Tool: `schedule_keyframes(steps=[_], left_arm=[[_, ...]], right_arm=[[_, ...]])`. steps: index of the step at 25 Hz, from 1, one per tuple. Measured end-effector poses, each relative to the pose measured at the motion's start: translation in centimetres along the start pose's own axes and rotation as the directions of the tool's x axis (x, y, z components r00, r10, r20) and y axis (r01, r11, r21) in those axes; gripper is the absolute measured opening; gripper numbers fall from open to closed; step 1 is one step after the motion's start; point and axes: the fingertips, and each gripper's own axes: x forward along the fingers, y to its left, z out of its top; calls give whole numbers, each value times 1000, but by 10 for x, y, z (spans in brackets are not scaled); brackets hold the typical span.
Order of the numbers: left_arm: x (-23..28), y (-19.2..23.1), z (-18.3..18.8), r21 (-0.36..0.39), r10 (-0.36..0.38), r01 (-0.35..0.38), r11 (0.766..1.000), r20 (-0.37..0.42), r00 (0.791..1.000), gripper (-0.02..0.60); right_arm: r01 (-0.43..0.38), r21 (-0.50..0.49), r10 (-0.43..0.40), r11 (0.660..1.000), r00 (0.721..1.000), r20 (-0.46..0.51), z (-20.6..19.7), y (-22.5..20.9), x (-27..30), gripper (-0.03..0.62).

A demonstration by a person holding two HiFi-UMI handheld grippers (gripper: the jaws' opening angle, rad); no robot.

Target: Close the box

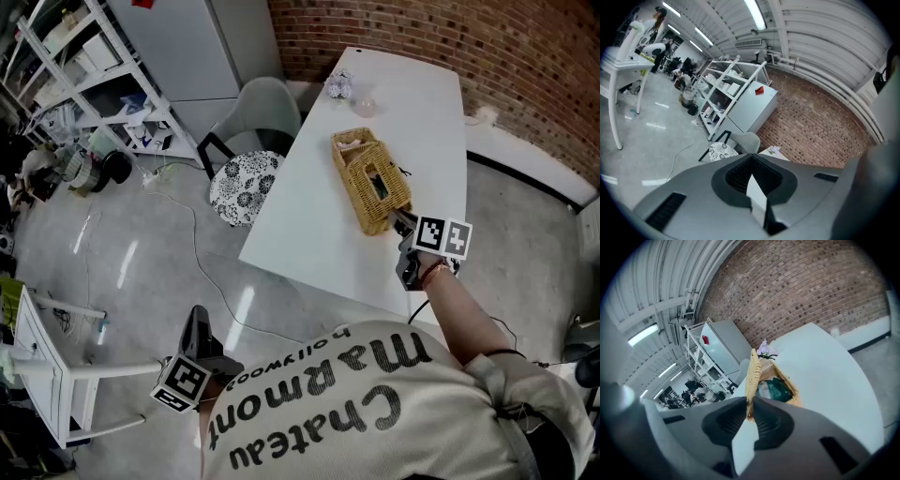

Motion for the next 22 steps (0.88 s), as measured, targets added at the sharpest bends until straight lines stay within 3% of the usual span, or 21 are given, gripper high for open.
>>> schedule_keyframes(steps=[14,22], left_arm=[[0,3,-4,-7,7,-7,1000,-2,1000,2],[2,3,-6,-7,6,-6,1000,-6,1000,2]], right_arm=[[30,76,-30,997,1000,-8,-5,-14,3,60],[20,187,-18,982,1000,-9,-11,-24,7,64]])
